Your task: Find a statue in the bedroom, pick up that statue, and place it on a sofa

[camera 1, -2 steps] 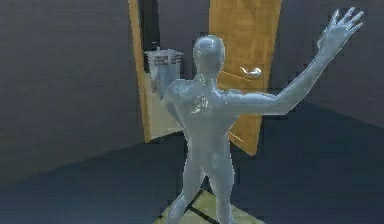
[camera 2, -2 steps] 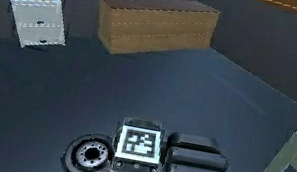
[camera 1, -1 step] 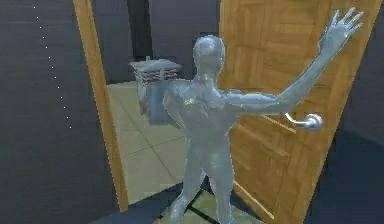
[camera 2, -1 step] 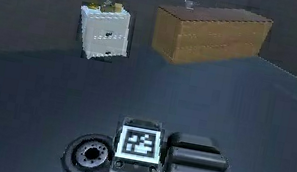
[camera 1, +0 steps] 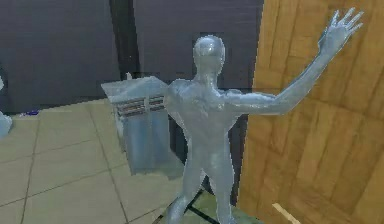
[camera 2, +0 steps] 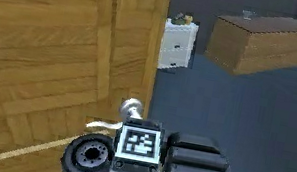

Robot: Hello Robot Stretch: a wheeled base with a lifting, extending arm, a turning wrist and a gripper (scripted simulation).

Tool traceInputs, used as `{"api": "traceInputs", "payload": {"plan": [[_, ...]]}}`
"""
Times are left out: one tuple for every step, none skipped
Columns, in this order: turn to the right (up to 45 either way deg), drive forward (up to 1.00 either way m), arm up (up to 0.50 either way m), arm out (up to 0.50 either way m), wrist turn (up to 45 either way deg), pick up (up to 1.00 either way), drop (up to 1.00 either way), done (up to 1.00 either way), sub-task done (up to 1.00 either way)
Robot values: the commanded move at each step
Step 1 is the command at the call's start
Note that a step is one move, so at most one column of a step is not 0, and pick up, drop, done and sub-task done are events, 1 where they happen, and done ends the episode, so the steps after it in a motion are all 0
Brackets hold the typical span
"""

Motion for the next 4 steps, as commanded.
{"api": "traceInputs", "payload": {"plan": [[-12.0,0.0,0.0,0.0,0.0,0.0,0.0,0.0,0.0],[0.0,0.15,0.0,0.0,0.0,0.0,0.0,0.0,0.0],[-18.0,0.0,0.0,0.0,0.0,0.0,0.0,0.0,0.0],[0.0,0.6,0.0,0.0,0.0,0.0,0.0,0.0,0.0]]}}
